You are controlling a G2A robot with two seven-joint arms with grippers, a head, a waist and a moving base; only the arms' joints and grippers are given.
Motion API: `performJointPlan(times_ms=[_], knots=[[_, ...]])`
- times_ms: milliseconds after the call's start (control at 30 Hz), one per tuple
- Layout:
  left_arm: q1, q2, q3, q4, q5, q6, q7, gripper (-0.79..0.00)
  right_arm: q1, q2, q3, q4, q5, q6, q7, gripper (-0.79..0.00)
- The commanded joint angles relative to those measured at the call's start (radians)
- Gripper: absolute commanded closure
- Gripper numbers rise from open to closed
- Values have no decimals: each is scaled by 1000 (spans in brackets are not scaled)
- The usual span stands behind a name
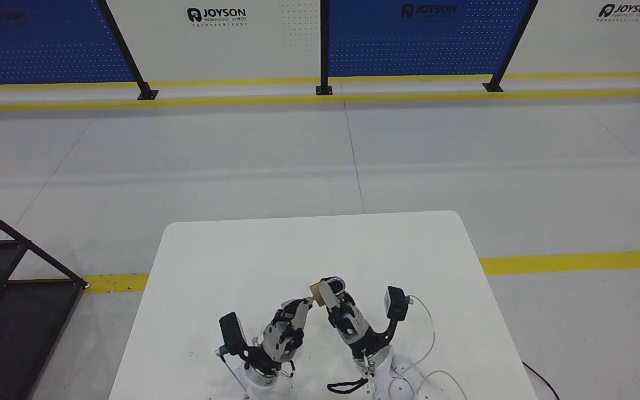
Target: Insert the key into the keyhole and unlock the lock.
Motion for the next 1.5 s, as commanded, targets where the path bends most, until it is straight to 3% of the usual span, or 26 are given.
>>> performJointPlan(times_ms=[0, 300, 367, 467, 667, 867, 1067, 1467], knots=[[-3, 1, 0, 5, 19, 18, 11, 0, -1, 0, 1, -2, 0, 2, 5, 0], [-8, 4, 8, 23, 55, 82, 36, 0, -12, 2, 8, -16, 8, 16, 26, 0], [-10, 4, 11, 24, 46, 74, 30, -34, -14, 2, 9, -20, 9, 16, 21, 0], [-7, 3, 23, 29, 13, 27, 18, -182, -17, 2, 11, -24, 6, 10, 10, 0], [-8, 8, 23, 16, -48, -28, -26, -163, -21, 2, 15, -25, -3, 1, 0, 0], [12, 26, 19, -21, -177, -194, -193, -135, -24, 3, 18, -27, -14, -2, 0, 0], [32, 45, -18, -53, -304, -322, -321, -172, -23, 3, 18, -26, -13, 1, 9, 0], [24, 46, -17, -77, -367, -329, -431, -148, -24, 3, 17, -27, -19, 2, 15, 0]])
